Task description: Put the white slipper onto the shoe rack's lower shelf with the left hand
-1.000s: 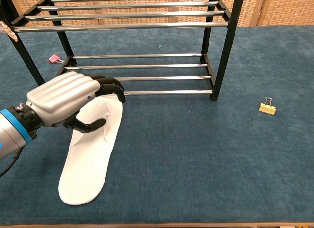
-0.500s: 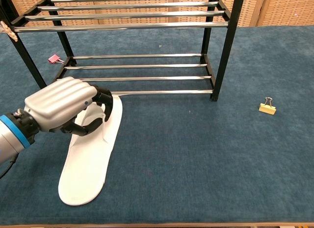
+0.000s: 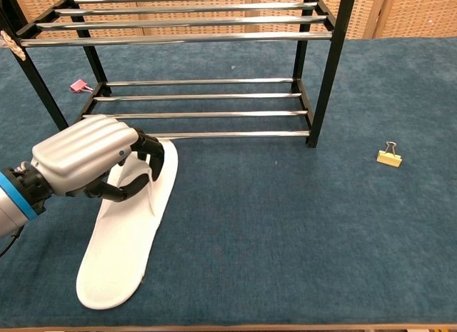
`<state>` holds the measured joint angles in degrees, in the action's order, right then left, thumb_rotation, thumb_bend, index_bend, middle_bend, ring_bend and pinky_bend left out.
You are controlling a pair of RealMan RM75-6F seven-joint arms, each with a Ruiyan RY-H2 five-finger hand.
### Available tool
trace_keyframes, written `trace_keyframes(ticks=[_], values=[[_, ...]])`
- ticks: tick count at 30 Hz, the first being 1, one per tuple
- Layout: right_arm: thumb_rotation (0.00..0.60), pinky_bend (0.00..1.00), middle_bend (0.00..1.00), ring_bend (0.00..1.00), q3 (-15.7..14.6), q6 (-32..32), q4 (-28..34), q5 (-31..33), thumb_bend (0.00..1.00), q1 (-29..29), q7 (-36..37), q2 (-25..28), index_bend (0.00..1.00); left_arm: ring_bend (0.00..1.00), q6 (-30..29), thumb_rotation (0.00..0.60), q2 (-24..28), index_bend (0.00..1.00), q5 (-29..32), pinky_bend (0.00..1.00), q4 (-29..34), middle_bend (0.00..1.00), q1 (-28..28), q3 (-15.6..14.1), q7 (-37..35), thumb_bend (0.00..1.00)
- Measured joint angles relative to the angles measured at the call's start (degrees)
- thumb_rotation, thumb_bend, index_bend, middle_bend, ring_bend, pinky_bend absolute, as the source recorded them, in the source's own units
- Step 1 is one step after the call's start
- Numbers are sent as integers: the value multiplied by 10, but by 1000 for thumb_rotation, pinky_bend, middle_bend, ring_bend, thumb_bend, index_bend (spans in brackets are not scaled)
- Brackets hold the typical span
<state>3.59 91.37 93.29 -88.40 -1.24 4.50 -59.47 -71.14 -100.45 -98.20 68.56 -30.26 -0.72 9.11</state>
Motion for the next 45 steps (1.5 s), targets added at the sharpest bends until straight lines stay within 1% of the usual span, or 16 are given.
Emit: trace_keyframes(ticks=[4, 9, 14, 19, 25, 27, 36, 41, 45], values=[[600, 0, 0, 0, 0, 0, 0, 0, 0, 0, -1, 0, 0, 456, -22, 600, 7, 707, -25, 553, -5, 519, -5, -13, -27, 586], [600, 0, 0, 0, 0, 0, 1, 0, 0, 0, -3, -1, 0, 456, -30, 600, 23, 708, -42, 553, 1, 520, -10, -26, -49, 583], [600, 0, 0, 0, -1, -1, 1, 0, 0, 1, -5, -1, 0, 458, -38, 600, 44, 715, -64, 553, 3, 524, -17, -42, -87, 583], [600, 0, 0, 0, -1, -1, 3, 0, 0, 0, -9, -2, 0, 459, -60, 600, 58, 715, -83, 553, -1, 524, -18, -58, -116, 583], [600, 0, 0, 0, -2, -4, 4, 0, 0, 1, -13, -2, 0, 458, -85, 600, 74, 715, -102, 553, -3, 524, -16, -69, -127, 582], [600, 0, 0, 0, -3, -5, 5, 0, 0, 2, -14, -2, 0, 458, -88, 600, 77, 715, -105, 553, -2, 524, -18, -67, -122, 583], [600, 0, 0, 0, -2, -9, 6, 4, 0, 2, -15, -2, 0, 458, -69, 600, 101, 715, -103, 553, 11, 524, -49, -36, -81, 581], [600, 0, 0, 0, -3, -11, 6, 4, 0, 4, -18, -3, 0, 459, -48, 600, 107, 715, -101, 553, 12, 524, -72, -17, -55, 578], [600, 0, 0, 0, -3, -12, 6, 5, 0, 4, -19, -4, 0, 458, -26, 600, 103, 715, -94, 553, 0, 524, -89, -5, -46, 576]])
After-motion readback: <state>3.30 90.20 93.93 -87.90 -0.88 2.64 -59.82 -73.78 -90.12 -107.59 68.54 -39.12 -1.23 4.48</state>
